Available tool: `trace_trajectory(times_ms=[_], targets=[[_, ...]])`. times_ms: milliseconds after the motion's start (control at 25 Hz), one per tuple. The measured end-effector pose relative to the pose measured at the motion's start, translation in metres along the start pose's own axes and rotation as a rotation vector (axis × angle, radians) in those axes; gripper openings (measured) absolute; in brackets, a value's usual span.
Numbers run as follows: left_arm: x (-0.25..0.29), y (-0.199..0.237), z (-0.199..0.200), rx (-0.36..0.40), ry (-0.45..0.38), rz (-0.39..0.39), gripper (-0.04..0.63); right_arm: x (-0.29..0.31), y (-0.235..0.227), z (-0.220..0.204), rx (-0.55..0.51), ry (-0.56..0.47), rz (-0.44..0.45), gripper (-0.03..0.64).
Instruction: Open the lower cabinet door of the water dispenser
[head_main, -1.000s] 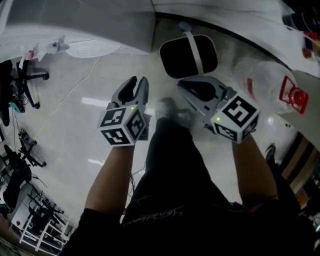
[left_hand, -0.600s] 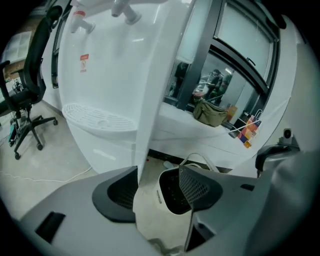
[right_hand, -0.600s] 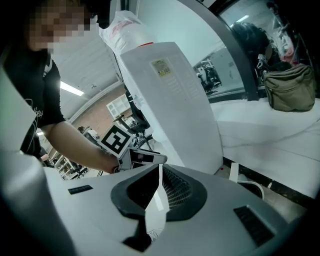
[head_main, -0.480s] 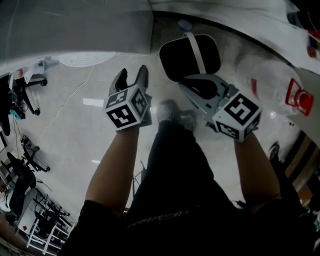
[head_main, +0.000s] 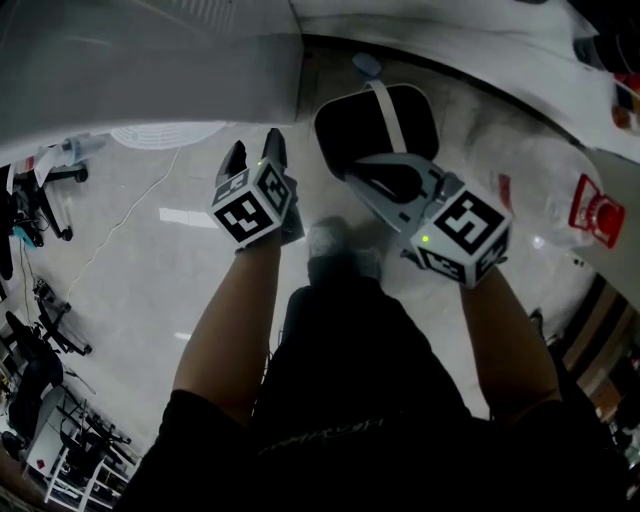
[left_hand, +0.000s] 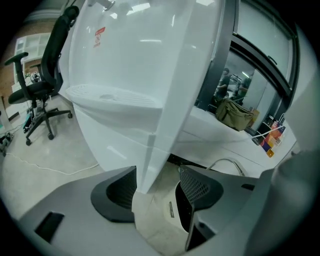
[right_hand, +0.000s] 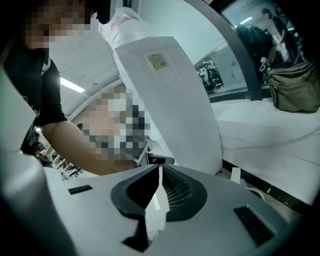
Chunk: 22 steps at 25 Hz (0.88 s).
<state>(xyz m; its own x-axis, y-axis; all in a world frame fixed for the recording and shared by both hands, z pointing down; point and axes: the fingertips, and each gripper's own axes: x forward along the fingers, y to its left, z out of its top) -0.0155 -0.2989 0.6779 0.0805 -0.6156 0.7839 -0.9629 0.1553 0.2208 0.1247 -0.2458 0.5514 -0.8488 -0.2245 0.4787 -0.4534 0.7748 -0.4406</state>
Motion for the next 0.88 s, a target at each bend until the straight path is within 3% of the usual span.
trace_trajectory(times_ms=[240, 480, 880], targets=[[0.013, 0.006, 0.010, 0.033, -0.029, 0.054, 0.264, 0.010, -0.005, 0.004, -0.020, -0.002, 0.004, 0.014], [0.016, 0.013, 0.016, -0.006, -0.046, 0.083, 0.265, 0.014, -0.002, -0.006, -0.028, 0.057, -0.004, 0.014], [0.017, 0.012, 0.019, 0.068, -0.046, 0.093, 0.262, 0.013, 0.001, -0.002, -0.016, 0.063, 0.001, 0.014]])
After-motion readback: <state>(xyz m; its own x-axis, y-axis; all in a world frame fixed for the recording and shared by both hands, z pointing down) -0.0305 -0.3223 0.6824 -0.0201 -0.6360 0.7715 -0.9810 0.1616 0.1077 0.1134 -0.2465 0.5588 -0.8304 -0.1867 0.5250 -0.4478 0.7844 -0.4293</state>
